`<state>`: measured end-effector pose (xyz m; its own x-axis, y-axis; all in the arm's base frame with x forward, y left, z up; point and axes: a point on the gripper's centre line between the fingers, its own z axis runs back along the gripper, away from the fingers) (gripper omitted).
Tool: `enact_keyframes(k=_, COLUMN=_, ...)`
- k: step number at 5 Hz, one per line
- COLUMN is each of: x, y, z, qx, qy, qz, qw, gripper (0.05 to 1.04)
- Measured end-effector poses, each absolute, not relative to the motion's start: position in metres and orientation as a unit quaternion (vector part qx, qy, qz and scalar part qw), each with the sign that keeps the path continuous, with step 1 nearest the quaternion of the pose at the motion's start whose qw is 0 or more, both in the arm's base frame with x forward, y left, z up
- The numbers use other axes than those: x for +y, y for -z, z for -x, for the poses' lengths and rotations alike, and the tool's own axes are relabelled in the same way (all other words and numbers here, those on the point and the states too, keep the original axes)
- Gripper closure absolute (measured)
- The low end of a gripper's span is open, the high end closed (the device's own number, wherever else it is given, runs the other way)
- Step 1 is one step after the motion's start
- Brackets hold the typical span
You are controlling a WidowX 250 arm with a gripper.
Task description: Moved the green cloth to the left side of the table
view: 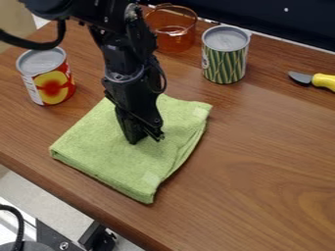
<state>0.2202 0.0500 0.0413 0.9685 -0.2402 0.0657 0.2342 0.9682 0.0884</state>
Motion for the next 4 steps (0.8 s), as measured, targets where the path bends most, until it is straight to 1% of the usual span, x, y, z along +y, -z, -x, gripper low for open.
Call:
enact_keyframes(k=2, x=0.0549, y=-0.0434, z=-0.2255, qx=-0.037, qy=0.109, qz=-0.039, qw=0.993, gripper=1.031)
enact_keyframes(k=3, x=0.0539, y=-0.0448, z=-0.2269, qx=-0.030, qy=0.103, qz=-0.029, qw=0.994, gripper=1.031)
enact_keyframes(k=4, x=0.0542, y=-0.0458, z=-0.2313, qx=-0.025, qy=0.094, qz=-0.027, qw=0.995, gripper=1.031)
